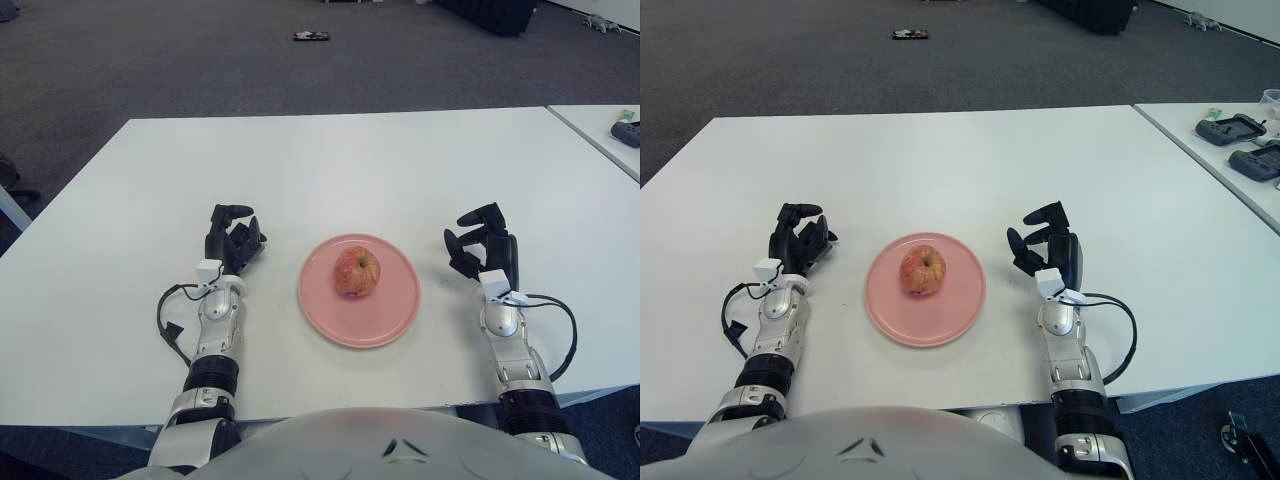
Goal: Put the apple into the plate.
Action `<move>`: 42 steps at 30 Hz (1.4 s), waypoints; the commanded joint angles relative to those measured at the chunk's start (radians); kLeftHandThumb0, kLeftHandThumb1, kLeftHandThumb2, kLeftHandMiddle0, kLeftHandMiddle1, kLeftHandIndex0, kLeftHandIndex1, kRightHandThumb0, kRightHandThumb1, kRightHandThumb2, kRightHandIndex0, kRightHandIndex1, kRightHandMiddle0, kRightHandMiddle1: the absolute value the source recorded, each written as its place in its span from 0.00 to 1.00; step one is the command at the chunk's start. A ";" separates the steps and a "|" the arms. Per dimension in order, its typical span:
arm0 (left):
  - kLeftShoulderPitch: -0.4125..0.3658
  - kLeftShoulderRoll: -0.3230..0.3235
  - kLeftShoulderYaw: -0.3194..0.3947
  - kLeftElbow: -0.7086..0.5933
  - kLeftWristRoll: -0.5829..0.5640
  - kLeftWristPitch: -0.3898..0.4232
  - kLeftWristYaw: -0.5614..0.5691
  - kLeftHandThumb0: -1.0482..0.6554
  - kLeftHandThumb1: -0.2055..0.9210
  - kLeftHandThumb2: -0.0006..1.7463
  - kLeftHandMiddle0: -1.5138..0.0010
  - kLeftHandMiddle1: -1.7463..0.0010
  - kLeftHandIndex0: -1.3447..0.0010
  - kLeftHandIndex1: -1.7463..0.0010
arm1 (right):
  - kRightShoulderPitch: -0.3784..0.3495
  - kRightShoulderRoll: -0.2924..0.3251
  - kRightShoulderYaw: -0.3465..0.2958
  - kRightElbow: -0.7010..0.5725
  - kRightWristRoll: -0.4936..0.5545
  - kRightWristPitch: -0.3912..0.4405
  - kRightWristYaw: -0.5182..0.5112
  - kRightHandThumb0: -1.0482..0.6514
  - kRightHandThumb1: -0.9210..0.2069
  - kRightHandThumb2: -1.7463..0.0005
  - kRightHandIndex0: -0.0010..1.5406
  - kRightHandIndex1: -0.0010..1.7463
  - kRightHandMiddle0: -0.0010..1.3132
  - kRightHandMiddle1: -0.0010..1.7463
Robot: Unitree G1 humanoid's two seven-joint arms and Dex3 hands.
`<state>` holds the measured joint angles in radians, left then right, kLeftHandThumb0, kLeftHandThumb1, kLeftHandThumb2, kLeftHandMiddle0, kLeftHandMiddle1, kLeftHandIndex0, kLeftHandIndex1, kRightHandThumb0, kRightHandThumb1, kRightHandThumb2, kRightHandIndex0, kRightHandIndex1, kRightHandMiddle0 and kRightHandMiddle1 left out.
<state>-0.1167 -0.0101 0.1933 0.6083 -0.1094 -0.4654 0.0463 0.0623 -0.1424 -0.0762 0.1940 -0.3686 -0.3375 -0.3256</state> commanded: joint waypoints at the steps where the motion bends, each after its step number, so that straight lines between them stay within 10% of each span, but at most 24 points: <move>1: 0.041 -0.008 0.000 0.040 -0.005 0.038 -0.007 0.39 0.82 0.46 0.50 0.00 0.77 0.00 | -0.012 -0.018 0.011 0.015 0.002 0.000 0.015 0.40 0.14 0.57 0.43 0.81 0.22 1.00; 42: 0.042 0.003 -0.003 0.028 -0.005 0.058 -0.026 0.39 0.82 0.47 0.50 0.00 0.76 0.00 | -0.026 0.029 0.018 0.176 0.242 -0.026 0.138 0.41 0.08 0.63 0.43 0.69 0.19 1.00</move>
<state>-0.1150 -0.0061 0.1921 0.5911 -0.1130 -0.4360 0.0295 0.0192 -0.1321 -0.0618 0.3630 -0.1424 -0.3945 -0.2094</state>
